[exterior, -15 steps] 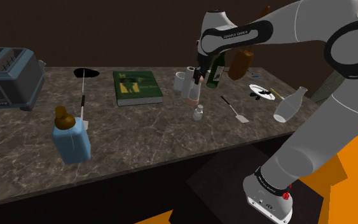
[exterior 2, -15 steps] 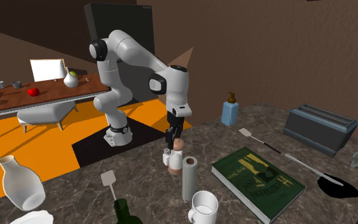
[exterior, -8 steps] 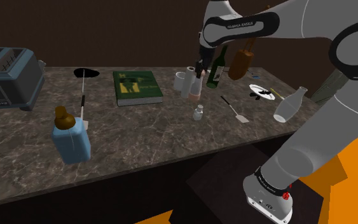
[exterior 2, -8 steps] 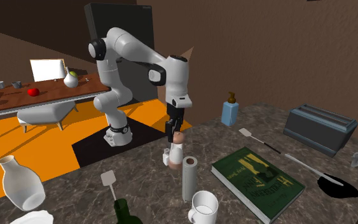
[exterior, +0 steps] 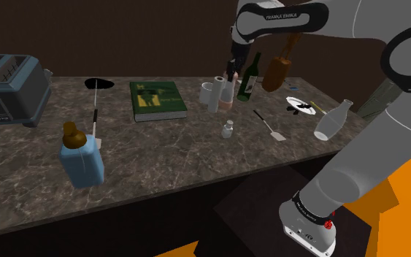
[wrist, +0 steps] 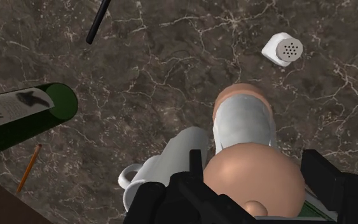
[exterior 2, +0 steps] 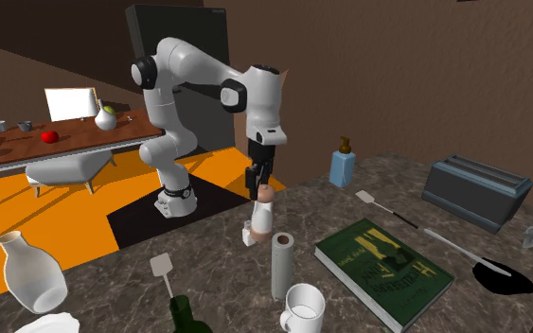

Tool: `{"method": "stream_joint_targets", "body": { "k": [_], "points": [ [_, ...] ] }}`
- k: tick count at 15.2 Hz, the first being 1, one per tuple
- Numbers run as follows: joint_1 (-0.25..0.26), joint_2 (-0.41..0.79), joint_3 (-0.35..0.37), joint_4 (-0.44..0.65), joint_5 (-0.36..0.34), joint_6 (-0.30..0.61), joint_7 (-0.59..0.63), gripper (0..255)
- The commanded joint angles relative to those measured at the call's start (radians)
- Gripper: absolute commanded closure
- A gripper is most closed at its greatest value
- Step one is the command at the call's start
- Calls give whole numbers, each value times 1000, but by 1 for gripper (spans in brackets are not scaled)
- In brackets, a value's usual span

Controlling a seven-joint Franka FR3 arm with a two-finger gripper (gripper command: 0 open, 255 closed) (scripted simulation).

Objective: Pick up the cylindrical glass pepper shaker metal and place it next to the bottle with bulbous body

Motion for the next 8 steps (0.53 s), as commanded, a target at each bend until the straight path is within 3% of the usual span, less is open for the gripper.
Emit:
{"method": "stream_joint_targets", "body": {
  "k": [1,8],
  "points": [
    [0,-3,0,26,1,-29,-4,255],
    [1,-3,1,120,5,-122,-16,255]
  ]
}}
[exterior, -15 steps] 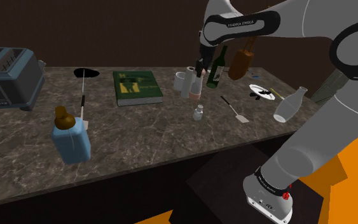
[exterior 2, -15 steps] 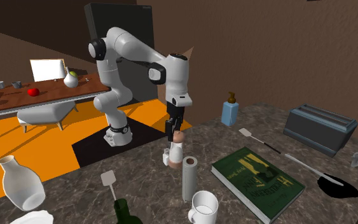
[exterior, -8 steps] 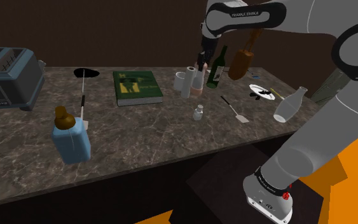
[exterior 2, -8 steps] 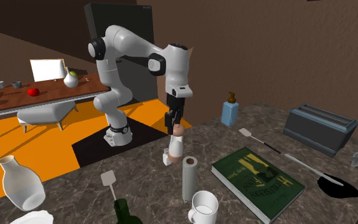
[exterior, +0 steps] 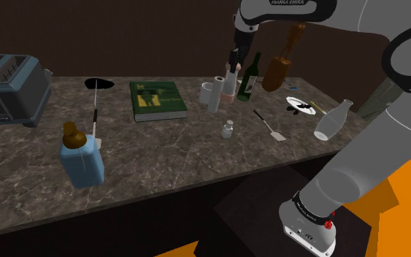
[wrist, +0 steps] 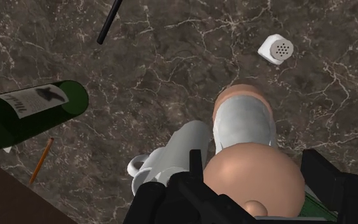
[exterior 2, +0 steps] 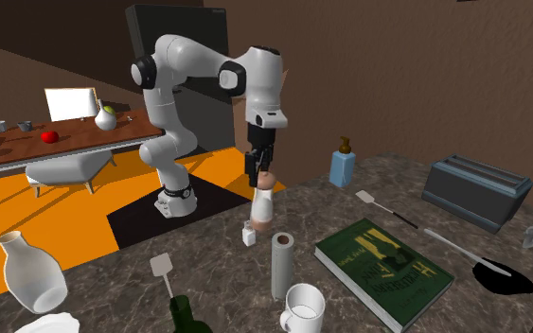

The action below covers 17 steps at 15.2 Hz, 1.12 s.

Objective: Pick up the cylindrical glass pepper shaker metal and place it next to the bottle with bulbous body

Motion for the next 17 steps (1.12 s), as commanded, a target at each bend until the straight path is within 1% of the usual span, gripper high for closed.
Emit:
{"method": "stream_joint_targets", "body": {
  "k": [1,9,17],
  "points": [
    [-1,3,-1,31,1,-28,-5,255],
    [1,19,1,158,3,-138,-19,255],
    [2,52,2,309,3,-254,-32,255]
  ]
}}
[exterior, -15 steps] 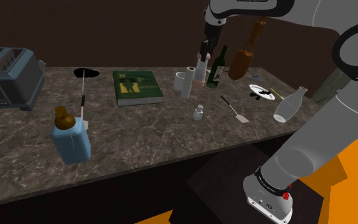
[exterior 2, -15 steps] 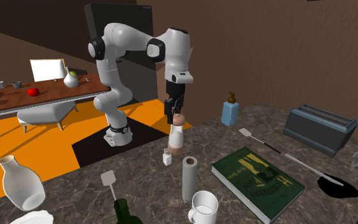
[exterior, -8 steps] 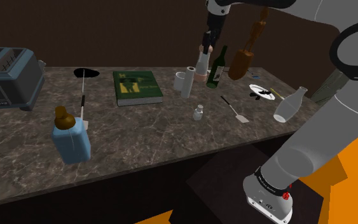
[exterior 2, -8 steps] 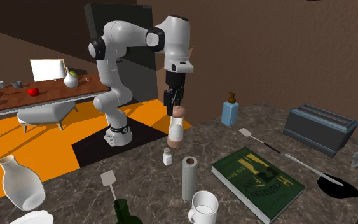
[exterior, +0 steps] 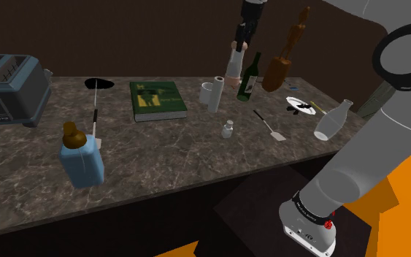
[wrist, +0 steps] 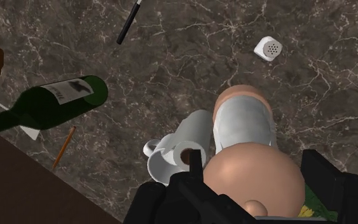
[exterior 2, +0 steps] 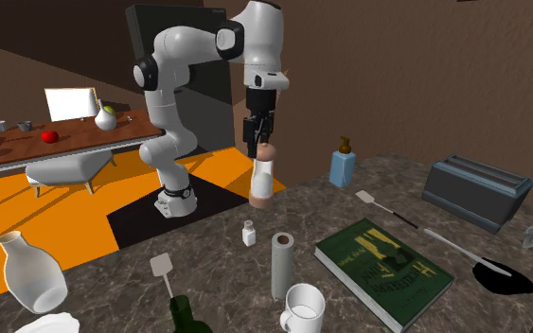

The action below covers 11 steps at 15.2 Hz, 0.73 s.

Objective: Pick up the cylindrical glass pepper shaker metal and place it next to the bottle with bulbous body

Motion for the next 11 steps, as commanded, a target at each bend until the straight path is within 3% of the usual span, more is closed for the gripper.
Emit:
{"method": "stream_joint_targets", "body": {
  "k": [1,11],
  "points": [
    [1,10,1,40,0,-31,-2,255],
    [4,90,3,287,-4,-196,-22,255]
  ]
}}
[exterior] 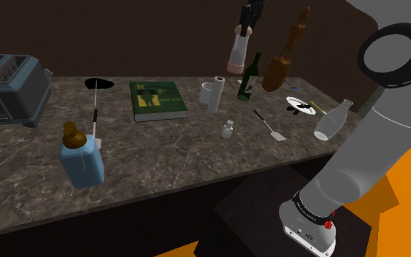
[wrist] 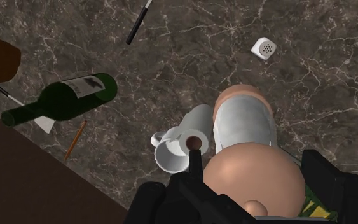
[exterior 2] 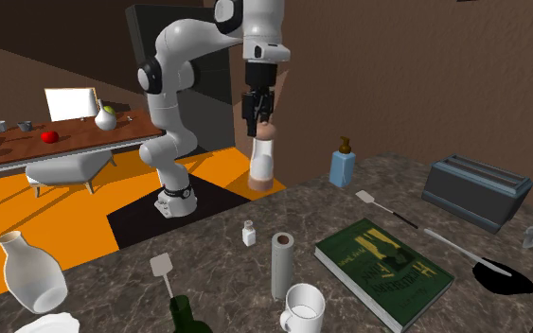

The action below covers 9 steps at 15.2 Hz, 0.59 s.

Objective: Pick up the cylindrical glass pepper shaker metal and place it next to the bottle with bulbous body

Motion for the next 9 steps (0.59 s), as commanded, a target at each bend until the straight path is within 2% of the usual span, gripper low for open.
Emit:
{"method": "stream_joint_targets", "body": {
  "k": [1,9],
  "points": [
    [1,16,0,45,-1,-29,-3,255],
    [-86,-177,-84,-199,3,45,-164,255]
  ]
}}
